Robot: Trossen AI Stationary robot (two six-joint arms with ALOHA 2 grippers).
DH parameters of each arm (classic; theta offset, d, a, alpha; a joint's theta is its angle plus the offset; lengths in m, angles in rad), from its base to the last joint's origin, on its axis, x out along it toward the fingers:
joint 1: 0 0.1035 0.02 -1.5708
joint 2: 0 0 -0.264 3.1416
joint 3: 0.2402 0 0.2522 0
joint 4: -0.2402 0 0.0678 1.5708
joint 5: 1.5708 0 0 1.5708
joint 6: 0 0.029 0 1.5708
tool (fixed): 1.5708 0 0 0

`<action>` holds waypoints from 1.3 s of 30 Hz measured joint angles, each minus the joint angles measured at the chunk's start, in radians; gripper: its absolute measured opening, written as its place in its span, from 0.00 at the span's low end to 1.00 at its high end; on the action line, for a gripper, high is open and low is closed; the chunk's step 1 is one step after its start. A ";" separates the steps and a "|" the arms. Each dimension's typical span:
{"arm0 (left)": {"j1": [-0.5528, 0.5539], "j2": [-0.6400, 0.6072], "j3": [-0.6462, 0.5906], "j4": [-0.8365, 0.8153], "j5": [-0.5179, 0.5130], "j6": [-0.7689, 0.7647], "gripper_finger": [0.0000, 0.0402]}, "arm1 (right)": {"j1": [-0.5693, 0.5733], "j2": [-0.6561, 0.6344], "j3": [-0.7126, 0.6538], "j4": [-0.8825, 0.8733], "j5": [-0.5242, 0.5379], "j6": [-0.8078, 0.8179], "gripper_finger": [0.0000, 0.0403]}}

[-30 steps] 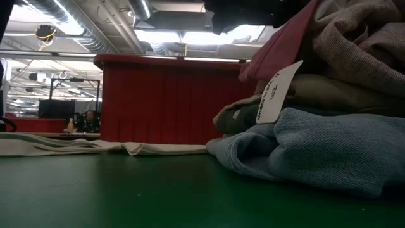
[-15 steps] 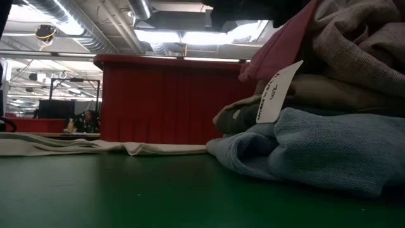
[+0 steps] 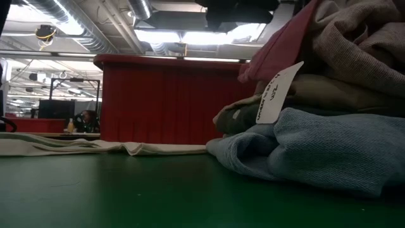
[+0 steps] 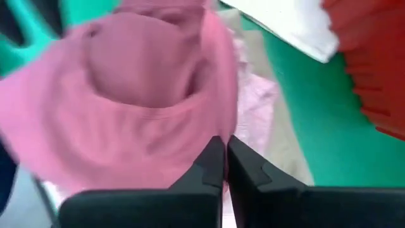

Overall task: Fold laundry
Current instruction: Fold the red underwear

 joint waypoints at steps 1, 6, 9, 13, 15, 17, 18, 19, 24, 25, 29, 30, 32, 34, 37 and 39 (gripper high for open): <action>-0.002 0.000 0.000 -0.003 0.000 0.000 0.32 | 0.019 0.000 0.013 -0.001 -0.002 0.018 0.02; -0.004 0.000 0.000 -0.004 0.000 -0.001 0.32 | 0.142 0.000 0.028 -0.033 -0.009 0.092 0.04; -0.003 0.000 0.000 -0.004 0.000 -0.023 0.32 | 0.229 0.000 0.028 -0.048 0.019 0.152 0.02; -0.003 0.000 0.000 -0.004 0.000 -0.024 0.32 | 0.346 0.000 0.028 -0.041 0.061 0.247 0.01; -0.003 0.000 0.000 -0.003 0.000 -0.024 0.32 | 0.407 0.000 0.028 -0.039 0.086 0.305 0.03; -0.003 0.000 0.000 0.000 0.000 -0.025 0.32 | 0.464 0.000 0.028 -0.030 0.121 0.366 0.04; -0.003 0.000 0.000 0.000 0.000 -0.025 0.32 | 0.491 0.000 0.028 -0.019 0.137 0.395 0.04; -0.003 0.000 0.000 0.000 0.000 -0.026 0.32 | 0.516 0.000 0.025 0.001 0.152 0.420 0.03; -0.003 0.000 0.000 0.000 0.000 -0.026 0.32 | 0.627 0.001 0.023 0.077 0.218 0.514 0.01; -0.003 0.000 0.000 0.002 0.000 -0.026 0.32 | 0.643 0.006 0.023 0.093 0.235 0.528 0.01; -0.003 0.000 0.000 0.004 0.007 -0.026 0.32 | 0.698 0.031 0.023 0.128 0.280 0.554 0.02; -0.005 0.000 0.000 0.004 0.009 -0.026 0.32 | 0.707 0.040 0.023 0.128 0.283 0.554 0.03; -0.009 0.000 0.000 0.005 0.009 -0.025 0.32 | 0.721 0.061 0.023 0.127 0.290 0.554 0.04; -0.014 0.000 0.000 0.005 0.009 -0.025 0.32 | 0.730 0.087 0.023 0.127 0.288 0.553 0.04; -0.024 0.000 0.000 0.005 0.009 -0.024 0.32 | 0.733 0.120 0.023 0.125 0.280 0.549 0.04; -0.032 0.000 0.000 0.005 0.009 -0.024 0.32 | 0.730 0.133 0.023 0.125 0.255 0.549 0.04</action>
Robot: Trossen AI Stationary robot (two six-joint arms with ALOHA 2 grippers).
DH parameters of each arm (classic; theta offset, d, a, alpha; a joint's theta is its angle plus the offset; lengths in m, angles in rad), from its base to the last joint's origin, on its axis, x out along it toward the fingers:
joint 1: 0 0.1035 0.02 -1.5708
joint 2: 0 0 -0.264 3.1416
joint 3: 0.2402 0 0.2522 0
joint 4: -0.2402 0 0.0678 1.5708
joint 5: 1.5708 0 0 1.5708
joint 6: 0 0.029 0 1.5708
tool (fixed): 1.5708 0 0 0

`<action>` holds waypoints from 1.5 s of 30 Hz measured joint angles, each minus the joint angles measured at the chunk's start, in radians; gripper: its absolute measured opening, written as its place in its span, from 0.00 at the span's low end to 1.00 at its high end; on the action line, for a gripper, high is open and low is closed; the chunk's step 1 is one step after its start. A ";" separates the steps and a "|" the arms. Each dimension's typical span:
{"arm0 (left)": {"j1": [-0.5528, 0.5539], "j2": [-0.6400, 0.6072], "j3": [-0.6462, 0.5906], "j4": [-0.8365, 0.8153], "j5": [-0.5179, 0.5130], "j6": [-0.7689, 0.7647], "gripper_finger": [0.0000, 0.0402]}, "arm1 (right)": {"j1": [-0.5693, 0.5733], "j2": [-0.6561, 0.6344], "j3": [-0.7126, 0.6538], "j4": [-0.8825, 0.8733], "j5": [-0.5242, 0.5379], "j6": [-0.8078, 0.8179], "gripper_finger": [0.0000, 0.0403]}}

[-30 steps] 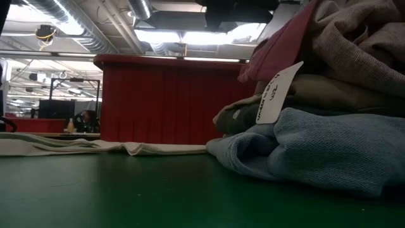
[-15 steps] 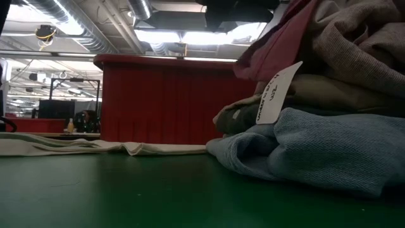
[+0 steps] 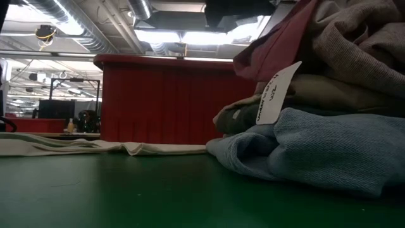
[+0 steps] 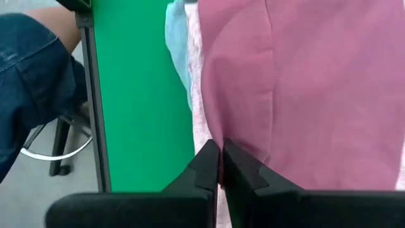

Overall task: Fold laundry
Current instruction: Fold the red underwear

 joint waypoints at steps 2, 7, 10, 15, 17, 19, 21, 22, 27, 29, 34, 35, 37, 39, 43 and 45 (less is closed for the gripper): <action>-0.009 0.000 0.000 0.000 0.000 0.000 0.32 | -0.001 0.006 0.000 -0.002 -0.020 -0.001 0.04; -0.035 0.000 0.000 -0.002 0.000 0.000 0.32 | -0.001 0.012 0.000 -0.006 -0.027 -0.007 0.04; -0.049 0.000 0.000 -0.005 0.000 0.000 0.32 | -0.001 0.012 0.000 -0.006 -0.027 -0.007 0.04; -0.060 0.000 0.000 0.004 0.000 0.000 0.32 | -0.008 0.012 0.000 -0.007 -0.028 -0.007 0.06; -0.060 0.000 0.000 0.012 0.000 0.000 0.32 | -0.009 0.012 0.000 -0.012 -0.029 -0.007 0.09; -0.060 0.000 0.000 0.013 0.000 0.000 0.32 | -0.020 0.012 0.000 -0.032 -0.028 -0.007 0.14; -0.060 0.000 0.000 0.016 0.000 0.000 0.32 | -0.026 0.012 0.000 -0.062 -0.029 -0.007 0.20; -0.060 0.000 0.000 0.023 0.000 0.000 0.32 | -0.034 0.012 0.000 -0.078 -0.029 -0.008 0.23; -0.060 0.000 0.000 0.067 0.000 -0.001 0.32 | -0.068 0.012 0.000 -0.165 -0.114 -0.008 0.34; -0.060 0.000 0.000 0.084 0.000 0.000 0.32 | -0.080 0.012 0.000 -0.184 -0.178 -0.007 0.35; -0.060 0.000 0.000 0.093 0.000 0.000 0.32 | -0.079 0.012 0.000 -0.185 -0.243 -0.008 0.35; -0.060 0.000 0.000 0.094 0.000 0.000 0.32 | -0.079 0.012 0.000 -0.184 -0.243 -0.008 0.35; -0.060 0.000 0.000 0.093 0.000 0.000 0.32 | -0.078 0.010 0.000 -0.185 -0.248 -0.008 0.35; -0.060 0.000 0.000 0.095 0.000 0.000 0.32 | -0.078 0.001 0.000 -0.191 -0.252 -0.010 0.35; -0.060 0.000 0.000 0.146 0.000 -0.001 0.32 | -0.079 -0.041 0.000 -0.233 -0.202 -0.010 0.35; -0.059 0.000 0.000 0.178 0.000 0.000 0.32 | -0.079 -0.061 0.000 -0.268 -0.135 0.000 0.35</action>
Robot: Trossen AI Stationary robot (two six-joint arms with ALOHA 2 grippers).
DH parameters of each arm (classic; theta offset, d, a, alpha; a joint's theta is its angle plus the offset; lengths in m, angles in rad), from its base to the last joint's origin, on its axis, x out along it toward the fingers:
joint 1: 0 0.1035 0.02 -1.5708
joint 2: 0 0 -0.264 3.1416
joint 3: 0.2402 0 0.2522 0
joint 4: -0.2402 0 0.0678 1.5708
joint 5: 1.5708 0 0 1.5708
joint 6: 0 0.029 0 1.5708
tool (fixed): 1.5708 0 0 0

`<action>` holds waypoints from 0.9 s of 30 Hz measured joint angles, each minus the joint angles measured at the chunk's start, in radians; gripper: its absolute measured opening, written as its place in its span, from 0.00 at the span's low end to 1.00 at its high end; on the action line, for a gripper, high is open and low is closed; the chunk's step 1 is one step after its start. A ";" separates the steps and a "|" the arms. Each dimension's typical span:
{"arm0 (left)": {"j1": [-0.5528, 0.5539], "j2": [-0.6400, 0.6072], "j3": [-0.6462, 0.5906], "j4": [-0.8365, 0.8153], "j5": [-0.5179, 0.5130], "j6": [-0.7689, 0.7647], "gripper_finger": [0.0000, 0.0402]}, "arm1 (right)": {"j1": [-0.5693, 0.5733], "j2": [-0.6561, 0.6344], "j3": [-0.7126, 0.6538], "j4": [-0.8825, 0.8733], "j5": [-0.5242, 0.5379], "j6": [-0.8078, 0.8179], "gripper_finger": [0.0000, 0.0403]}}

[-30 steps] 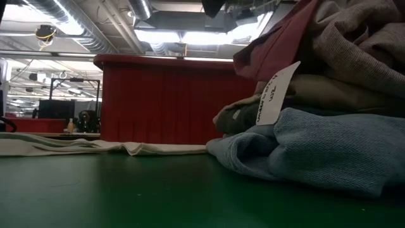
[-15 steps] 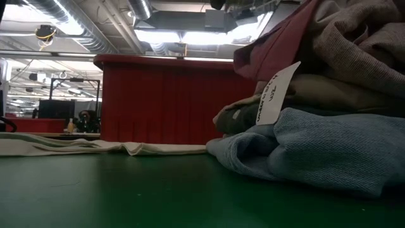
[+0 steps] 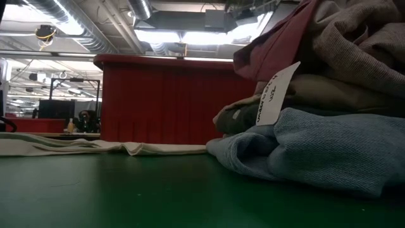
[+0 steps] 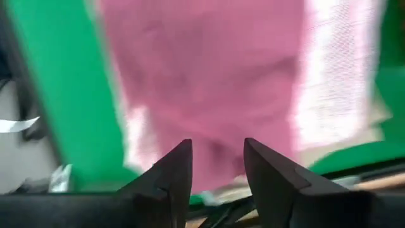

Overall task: Fold laundry
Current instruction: Fold the red underwear

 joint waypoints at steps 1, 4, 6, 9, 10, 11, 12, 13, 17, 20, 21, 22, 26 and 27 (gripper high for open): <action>0.001 0.000 0.000 0.009 0.000 0.000 0.32 | 0.000 -0.008 0.000 -0.017 0.045 0.015 0.35; 0.002 0.000 0.000 0.021 -0.001 0.000 0.32 | 0.000 -0.024 0.000 -0.028 0.190 0.056 0.35; 0.002 0.002 0.000 0.021 -0.012 0.000 0.32 | -0.001 -0.024 0.000 -0.028 0.233 0.058 0.35; 0.002 0.020 0.000 0.027 -0.031 0.000 0.32 | -0.001 -0.024 -0.019 -0.021 0.237 0.045 0.35; 0.002 0.029 0.000 0.032 -0.033 0.000 0.32 | -0.001 -0.024 -0.034 -0.027 0.238 0.046 0.35; 0.004 0.037 0.000 0.034 -0.034 0.000 0.32 | 0.000 -0.024 -0.051 -0.028 0.235 0.046 0.35; 0.007 0.046 0.000 0.041 -0.034 0.000 0.32 | 0.000 -0.024 -0.071 -0.026 0.225 0.046 0.35; 0.010 0.053 0.000 0.046 -0.034 0.000 0.32 | 0.000 -0.024 -0.093 -0.026 0.208 0.046 0.35; 0.028 0.079 0.000 0.036 -0.037 -0.001 0.32 | 0.000 -0.022 -0.191 -0.028 0.176 0.046 0.35; 0.042 0.099 0.000 0.024 -0.039 -0.017 0.32 | 0.000 -0.022 -0.254 -0.026 0.160 0.054 0.35; 0.046 0.101 0.000 0.001 -0.039 -0.027 0.32 | 0.000 -0.022 -0.271 -0.024 0.144 0.064 0.35; 0.049 0.110 0.000 -0.006 -0.038 -0.039 0.32 | 0.000 -0.022 -0.290 -0.021 0.127 0.071 0.35; 0.060 0.131 -0.001 -0.047 -0.040 -0.051 0.32 | 0.000 -0.022 -0.352 -0.001 0.069 0.085 0.35; 0.062 0.134 0.000 -0.046 -0.040 -0.051 0.32 | 0.000 -0.022 -0.363 0.009 0.059 0.090 0.35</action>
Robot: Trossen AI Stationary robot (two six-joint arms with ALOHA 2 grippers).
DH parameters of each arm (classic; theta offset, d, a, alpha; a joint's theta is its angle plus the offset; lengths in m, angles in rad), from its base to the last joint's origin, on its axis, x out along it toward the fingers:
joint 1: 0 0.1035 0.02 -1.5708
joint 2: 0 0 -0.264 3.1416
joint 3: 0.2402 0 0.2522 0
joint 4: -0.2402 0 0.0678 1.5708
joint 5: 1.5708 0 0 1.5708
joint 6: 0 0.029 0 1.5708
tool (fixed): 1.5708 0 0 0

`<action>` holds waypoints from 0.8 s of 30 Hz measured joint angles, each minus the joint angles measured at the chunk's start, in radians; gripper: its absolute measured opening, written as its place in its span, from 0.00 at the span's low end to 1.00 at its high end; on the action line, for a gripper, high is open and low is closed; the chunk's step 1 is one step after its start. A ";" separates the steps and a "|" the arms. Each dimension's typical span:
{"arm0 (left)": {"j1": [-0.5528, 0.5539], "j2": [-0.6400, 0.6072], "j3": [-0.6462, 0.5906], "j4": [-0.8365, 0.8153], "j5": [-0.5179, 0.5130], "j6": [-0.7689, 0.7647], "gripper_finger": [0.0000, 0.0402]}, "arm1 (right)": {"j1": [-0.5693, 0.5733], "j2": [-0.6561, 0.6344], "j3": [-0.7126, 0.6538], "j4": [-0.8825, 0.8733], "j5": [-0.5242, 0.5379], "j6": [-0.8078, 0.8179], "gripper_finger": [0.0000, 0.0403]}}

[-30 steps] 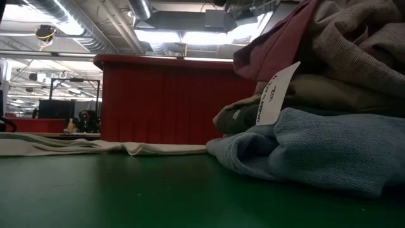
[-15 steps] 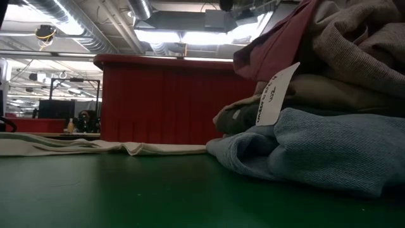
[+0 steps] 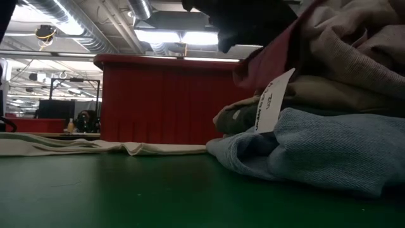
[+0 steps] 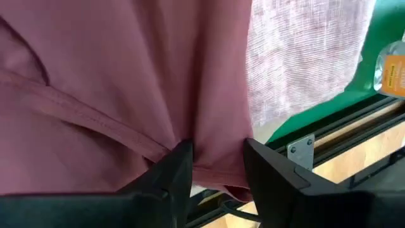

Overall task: Fold laundry
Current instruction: Fold the red underwear

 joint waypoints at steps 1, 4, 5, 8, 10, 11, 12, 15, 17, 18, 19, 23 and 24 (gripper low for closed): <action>0.002 0.000 0.000 -0.010 0.000 0.000 0.32 | 0.000 0.000 -0.007 0.005 -0.002 0.002 0.35; 0.003 0.001 0.000 -0.031 0.001 0.000 0.32 | 0.000 0.000 -0.017 0.023 -0.006 0.002 0.35; 0.003 0.001 0.000 -0.038 0.001 0.000 0.32 | 0.000 0.000 -0.016 0.019 -0.007 0.002 0.35; 0.003 -0.005 0.000 -0.042 0.001 0.000 0.32 | 0.000 -0.004 -0.004 -0.009 -0.024 0.002 0.35; 0.003 -0.020 0.000 -0.044 0.001 0.000 0.31 | 0.000 -0.014 0.012 -0.024 -0.033 0.002 0.35; 0.003 -0.032 0.000 -0.048 0.001 0.000 0.31 | 0.000 -0.017 0.024 -0.034 -0.032 0.002 0.35; 0.003 -0.044 0.000 -0.050 0.001 0.000 0.31 | 0.000 -0.021 0.037 -0.039 -0.032 0.004 0.35; 0.003 -0.078 0.000 -0.072 0.001 0.004 0.29 | 0.000 -0.034 0.072 -0.035 -0.032 0.006 0.35; 0.003 -0.104 0.000 -0.106 0.002 0.003 0.28 | 0.000 -0.040 0.095 -0.037 -0.032 0.006 0.35; 0.003 -0.120 0.000 -0.133 0.003 0.004 0.27 | 0.000 -0.042 0.105 -0.037 -0.032 0.006 0.35; 0.003 -0.133 0.000 -0.160 0.007 0.003 0.26 | 0.000 -0.043 0.112 -0.036 -0.032 0.006 0.35; -0.001 -0.169 0.000 -0.265 0.014 -0.002 0.25 | 0.000 -0.043 0.126 -0.029 -0.036 0.007 0.35; -0.003 -0.170 0.000 -0.281 0.015 -0.005 0.25 | 0.000 -0.043 0.126 -0.025 -0.041 0.007 0.35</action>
